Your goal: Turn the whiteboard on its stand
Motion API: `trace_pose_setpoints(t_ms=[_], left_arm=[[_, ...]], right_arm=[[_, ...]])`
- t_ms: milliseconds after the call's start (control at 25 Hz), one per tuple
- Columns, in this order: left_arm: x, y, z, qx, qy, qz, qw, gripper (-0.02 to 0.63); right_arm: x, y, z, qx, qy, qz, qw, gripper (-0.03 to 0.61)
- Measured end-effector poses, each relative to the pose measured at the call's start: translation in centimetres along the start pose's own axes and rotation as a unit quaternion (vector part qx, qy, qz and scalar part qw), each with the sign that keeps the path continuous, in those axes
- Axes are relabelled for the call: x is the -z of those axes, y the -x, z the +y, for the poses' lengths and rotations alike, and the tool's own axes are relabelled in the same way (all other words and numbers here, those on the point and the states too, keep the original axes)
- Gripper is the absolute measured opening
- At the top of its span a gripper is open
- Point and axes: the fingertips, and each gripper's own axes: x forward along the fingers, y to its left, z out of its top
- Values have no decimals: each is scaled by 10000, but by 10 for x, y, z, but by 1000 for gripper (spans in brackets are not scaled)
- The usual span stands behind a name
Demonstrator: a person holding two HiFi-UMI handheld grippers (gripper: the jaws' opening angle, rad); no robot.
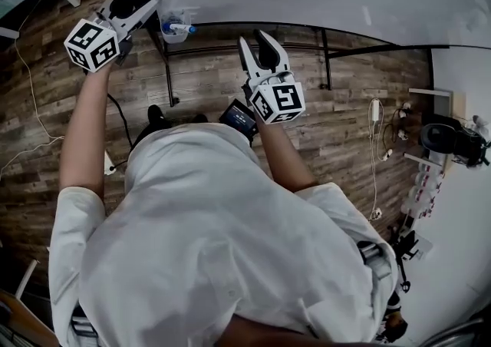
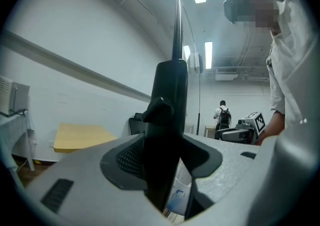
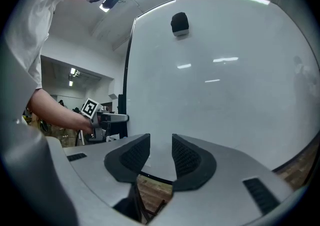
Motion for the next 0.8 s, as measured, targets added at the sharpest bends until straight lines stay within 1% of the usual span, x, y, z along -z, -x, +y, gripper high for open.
trace_pose_setpoints(t_ms=[160,360,800], left_arm=[[0,1,-1,-61,10,-41,10000,207],[-8,4,-3,-147,-30,-88,9998,207],[-18,8,-5,-121,-80,-128,9998,207]], right_arm=[[6,0,1,-106,-42,65,9999,132],[-5,-5,15,-257,-84,9,9996,132],[-19,-26,54,-631,100,95,9979,129]])
